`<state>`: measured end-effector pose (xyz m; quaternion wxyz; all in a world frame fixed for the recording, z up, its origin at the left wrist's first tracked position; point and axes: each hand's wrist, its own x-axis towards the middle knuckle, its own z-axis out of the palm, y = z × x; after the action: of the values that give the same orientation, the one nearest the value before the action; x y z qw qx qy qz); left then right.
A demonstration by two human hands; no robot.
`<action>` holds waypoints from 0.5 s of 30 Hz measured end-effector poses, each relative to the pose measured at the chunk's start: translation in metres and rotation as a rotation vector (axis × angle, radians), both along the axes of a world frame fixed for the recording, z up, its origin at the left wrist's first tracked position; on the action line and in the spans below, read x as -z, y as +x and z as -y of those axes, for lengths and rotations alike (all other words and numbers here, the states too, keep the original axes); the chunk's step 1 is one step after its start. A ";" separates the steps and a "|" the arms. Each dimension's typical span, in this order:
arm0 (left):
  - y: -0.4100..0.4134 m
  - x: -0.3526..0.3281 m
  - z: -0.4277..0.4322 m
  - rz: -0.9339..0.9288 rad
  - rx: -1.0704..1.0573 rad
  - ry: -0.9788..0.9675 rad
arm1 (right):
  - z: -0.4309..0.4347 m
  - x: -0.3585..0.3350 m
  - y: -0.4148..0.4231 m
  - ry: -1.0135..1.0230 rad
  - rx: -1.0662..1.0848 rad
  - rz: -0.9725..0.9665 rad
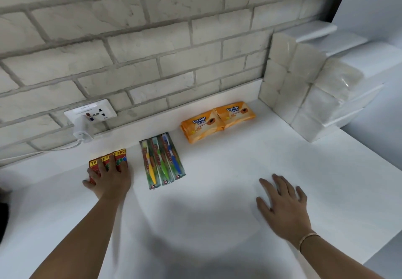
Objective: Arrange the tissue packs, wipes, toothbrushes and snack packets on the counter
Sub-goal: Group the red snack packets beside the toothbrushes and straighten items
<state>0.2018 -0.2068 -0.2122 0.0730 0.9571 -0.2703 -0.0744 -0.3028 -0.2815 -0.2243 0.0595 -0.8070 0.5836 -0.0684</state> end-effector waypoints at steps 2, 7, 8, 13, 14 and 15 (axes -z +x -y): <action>0.002 0.001 0.000 0.008 -0.001 -0.017 | -0.001 -0.001 0.002 0.015 0.008 -0.009; 0.001 0.003 -0.001 0.015 0.007 -0.103 | 0.000 -0.006 0.002 0.057 0.012 -0.004; -0.002 0.003 -0.003 0.017 0.013 -0.155 | -0.001 -0.007 0.001 0.065 0.011 -0.003; -0.031 0.000 -0.020 0.088 0.047 -0.432 | -0.002 -0.015 0.001 0.124 -0.011 -0.001; -0.040 0.001 -0.024 0.095 0.058 -0.476 | -0.001 -0.015 0.001 0.138 -0.014 -0.005; -0.050 -0.003 -0.029 0.097 0.080 -0.498 | -0.001 -0.018 0.000 0.147 -0.014 -0.004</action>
<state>0.1519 -0.1777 -0.2094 0.2904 0.9006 -0.3211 0.0378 -0.3032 -0.2806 -0.2066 0.1179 -0.8045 0.5816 -0.0232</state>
